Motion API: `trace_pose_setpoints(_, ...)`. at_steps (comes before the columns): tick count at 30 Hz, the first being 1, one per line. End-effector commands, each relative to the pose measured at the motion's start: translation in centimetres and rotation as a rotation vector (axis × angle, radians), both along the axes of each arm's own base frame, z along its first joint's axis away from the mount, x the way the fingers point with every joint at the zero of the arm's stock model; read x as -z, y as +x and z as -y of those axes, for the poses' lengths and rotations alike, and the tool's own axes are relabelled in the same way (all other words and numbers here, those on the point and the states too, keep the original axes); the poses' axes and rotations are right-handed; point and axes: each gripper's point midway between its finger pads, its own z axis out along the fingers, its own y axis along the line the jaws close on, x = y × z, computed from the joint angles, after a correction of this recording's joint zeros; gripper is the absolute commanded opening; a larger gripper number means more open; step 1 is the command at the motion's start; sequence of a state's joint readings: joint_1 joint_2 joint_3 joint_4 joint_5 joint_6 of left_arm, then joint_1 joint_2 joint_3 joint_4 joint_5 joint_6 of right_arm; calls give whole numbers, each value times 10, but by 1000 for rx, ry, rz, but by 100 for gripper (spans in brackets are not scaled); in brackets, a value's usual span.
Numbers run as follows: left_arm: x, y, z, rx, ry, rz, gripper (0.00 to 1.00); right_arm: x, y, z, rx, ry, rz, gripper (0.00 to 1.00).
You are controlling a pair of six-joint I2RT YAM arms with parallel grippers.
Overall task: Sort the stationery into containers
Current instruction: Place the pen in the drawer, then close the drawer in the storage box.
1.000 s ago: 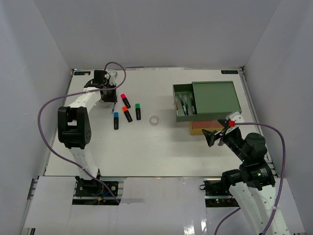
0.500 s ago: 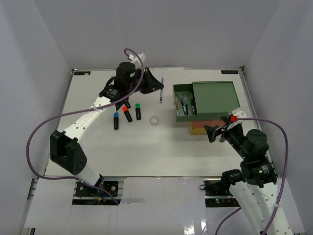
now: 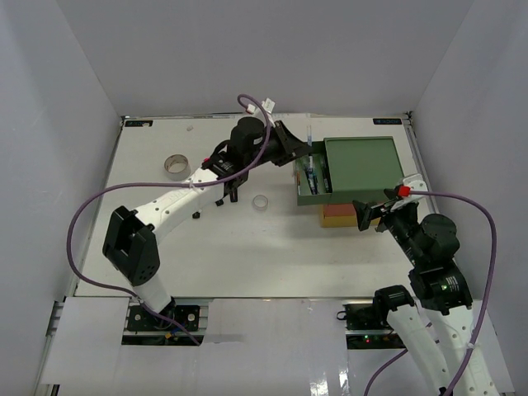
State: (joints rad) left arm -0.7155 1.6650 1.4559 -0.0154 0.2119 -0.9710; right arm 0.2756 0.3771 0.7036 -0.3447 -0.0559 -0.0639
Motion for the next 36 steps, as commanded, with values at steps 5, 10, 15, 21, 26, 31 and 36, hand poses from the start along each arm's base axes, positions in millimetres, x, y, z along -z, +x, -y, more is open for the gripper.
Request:
trace_pose_setpoints(5,2,4,8,-24,-14,3,38,-23,8,12,98,55,10,90)
trace_pose_setpoints(10,5,4,8,-12,11,19,54,-25,14,12,116,75,-18,90)
trace_pose_setpoints(15,-6,2,-2,-8,97,97,73,-24,28,16,175,78,-87,90)
trace_pose_setpoints(21,-7,6,-38,22,318,293,84,-40,58,26,284,71,-143,90)
trace_pose_setpoints(26,-3,0,-85,86,376,396,82,-48,86,29,330,75,-191,90)
trace_pose_setpoints(31,28,-10,-101,173,439,441,80,-47,116,46,336,132,-253,90)
trace_pose_setpoints(36,55,-12,-91,262,440,452,77,-30,131,63,298,197,-328,90)
